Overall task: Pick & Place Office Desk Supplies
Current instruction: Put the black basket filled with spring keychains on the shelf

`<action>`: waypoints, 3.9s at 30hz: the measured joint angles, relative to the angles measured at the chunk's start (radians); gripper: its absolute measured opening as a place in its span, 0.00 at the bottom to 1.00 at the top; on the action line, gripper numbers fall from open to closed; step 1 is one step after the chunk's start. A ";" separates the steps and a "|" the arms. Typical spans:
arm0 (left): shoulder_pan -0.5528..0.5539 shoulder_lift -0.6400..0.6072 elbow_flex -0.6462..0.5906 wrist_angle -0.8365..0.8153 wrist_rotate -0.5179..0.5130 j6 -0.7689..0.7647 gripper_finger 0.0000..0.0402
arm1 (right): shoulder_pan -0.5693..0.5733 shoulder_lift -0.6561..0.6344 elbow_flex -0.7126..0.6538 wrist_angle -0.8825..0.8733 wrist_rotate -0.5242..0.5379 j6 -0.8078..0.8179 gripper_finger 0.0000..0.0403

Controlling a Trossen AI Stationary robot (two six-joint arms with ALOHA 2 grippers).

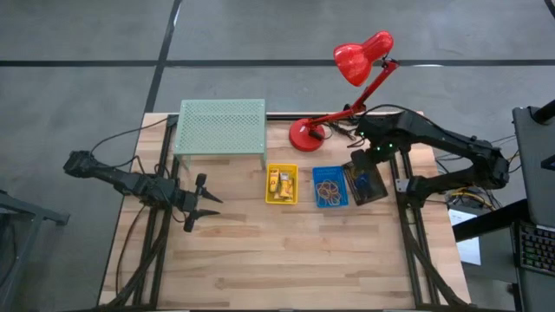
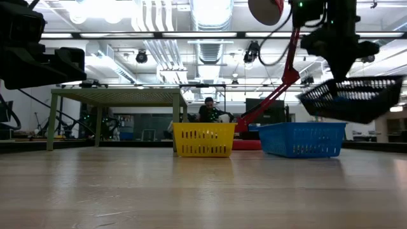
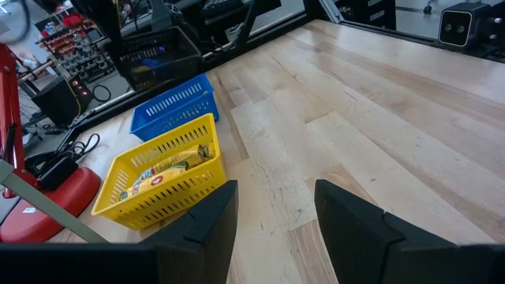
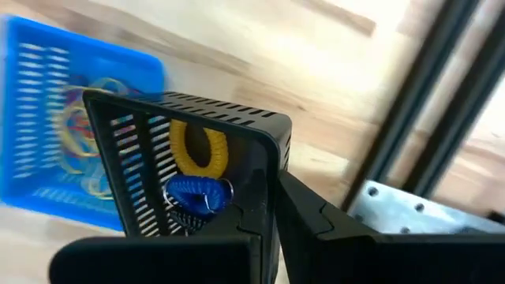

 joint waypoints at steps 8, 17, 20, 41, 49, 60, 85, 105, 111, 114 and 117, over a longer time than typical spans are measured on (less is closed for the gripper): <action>-0.001 0.000 0.000 0.000 0.000 0.000 0.43 | 0.000 -0.022 0.040 0.154 -0.006 -0.012 0.03; -0.001 0.000 0.000 0.000 0.000 0.000 0.43 | 0.000 -0.017 -0.035 0.496 -0.179 0.009 0.03; -0.001 0.000 0.000 0.000 0.000 0.000 0.43 | 0.000 -0.017 -0.081 0.633 -0.289 0.013 0.03; 0.000 0.000 0.000 0.000 0.000 0.000 0.43 | 0.018 0.163 -0.074 0.999 -0.317 0.445 0.03; 0.000 0.000 0.000 0.000 0.000 0.000 0.43 | 0.054 0.273 0.075 0.983 -0.317 0.440 0.03; 0.000 0.000 0.000 0.000 0.000 0.000 0.43 | 0.056 0.458 0.387 0.796 -0.318 0.491 0.03; 0.000 0.000 0.000 0.000 0.000 0.000 0.43 | -0.001 0.873 0.952 0.674 -0.290 0.374 0.03; -0.001 0.000 0.000 0.000 0.000 0.000 0.43 | -0.076 1.044 1.241 0.452 -0.355 0.345 0.03; -0.001 0.000 0.000 0.000 0.000 0.000 0.43 | -0.066 1.046 1.241 0.452 -0.352 0.328 0.03; 0.000 0.000 0.000 0.000 0.000 0.000 0.43 | -0.063 1.046 1.240 0.452 -0.349 0.320 0.03; 0.000 0.000 0.000 0.000 0.000 0.000 0.43 | -0.063 1.046 1.240 0.452 -0.344 0.302 0.03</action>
